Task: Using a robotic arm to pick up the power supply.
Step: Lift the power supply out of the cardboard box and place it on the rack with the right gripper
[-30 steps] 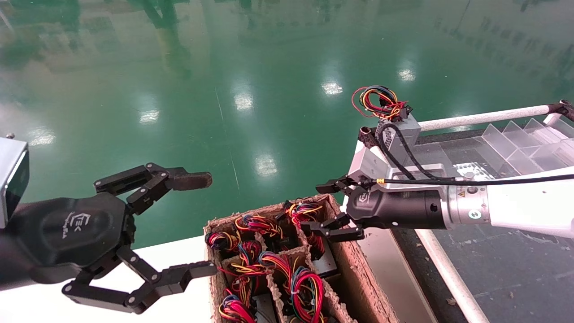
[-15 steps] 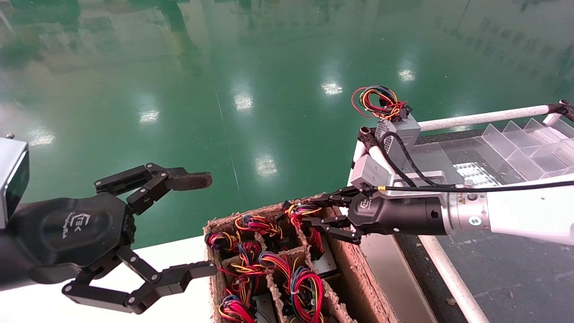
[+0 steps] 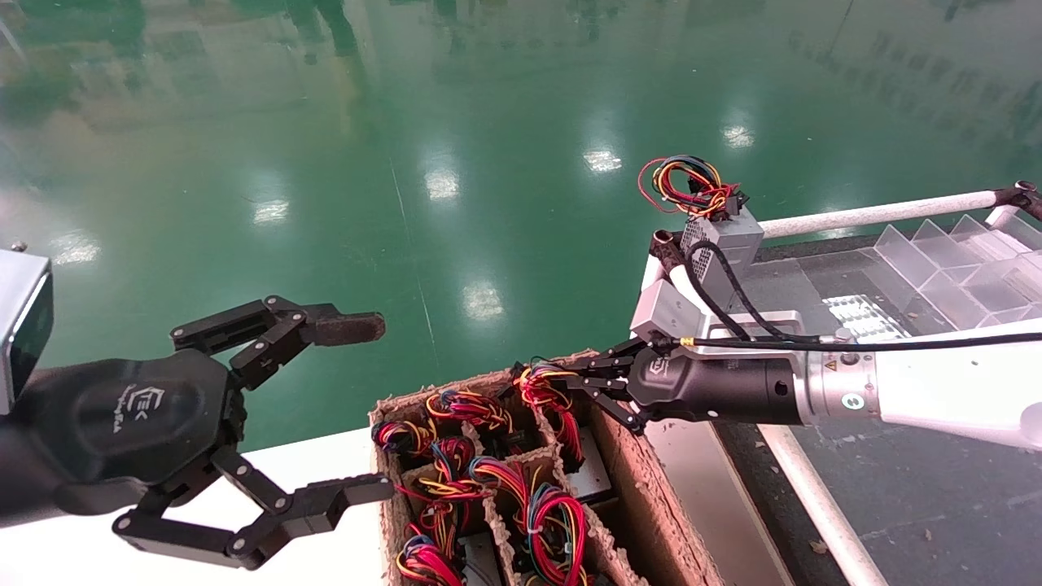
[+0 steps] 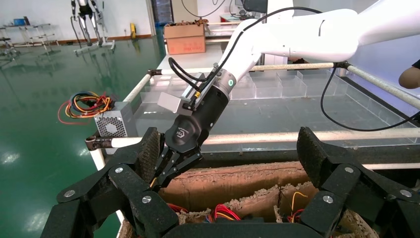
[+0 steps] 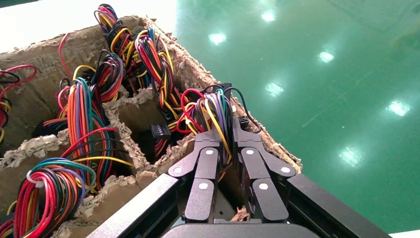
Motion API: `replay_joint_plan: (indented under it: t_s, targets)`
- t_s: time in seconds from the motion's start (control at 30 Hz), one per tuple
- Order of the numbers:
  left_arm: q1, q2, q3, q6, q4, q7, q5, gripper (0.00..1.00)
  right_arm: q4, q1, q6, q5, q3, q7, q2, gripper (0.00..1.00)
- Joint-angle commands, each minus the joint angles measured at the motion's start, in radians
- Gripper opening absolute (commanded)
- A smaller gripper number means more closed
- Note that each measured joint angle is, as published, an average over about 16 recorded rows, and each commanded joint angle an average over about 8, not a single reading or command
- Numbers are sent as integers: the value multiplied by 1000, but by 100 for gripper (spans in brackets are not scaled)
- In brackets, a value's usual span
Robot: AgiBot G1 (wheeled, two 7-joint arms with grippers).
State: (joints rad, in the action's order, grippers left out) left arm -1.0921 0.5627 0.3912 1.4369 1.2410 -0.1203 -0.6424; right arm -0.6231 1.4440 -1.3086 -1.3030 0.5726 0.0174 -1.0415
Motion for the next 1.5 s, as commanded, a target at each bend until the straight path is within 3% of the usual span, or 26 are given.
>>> replay_joint_plan:
  t_s: [0.03, 0.6, 0.9, 1.17, 1.5]
  targets:
    - [0, 0, 0, 0, 0, 0, 0, 100, -3, -4, 3, 4, -3, 2, 1, 0]
    - [0, 0, 0, 0, 0, 0, 0, 100, -188, -29, -2, 121, -89, -54, 107, 0]
    - [0, 0, 0, 0, 0, 0, 0, 100, -284, 20, 0, 217, -168, -132, 191, 0]
    - [0, 0, 0, 0, 0, 0, 0, 100, -256, 125, 36, 240, -224, -110, 225, 0]
    - [0, 0, 0, 0, 0, 0, 0, 100, -114, 215, 60, 229, -267, -14, 281, 0]
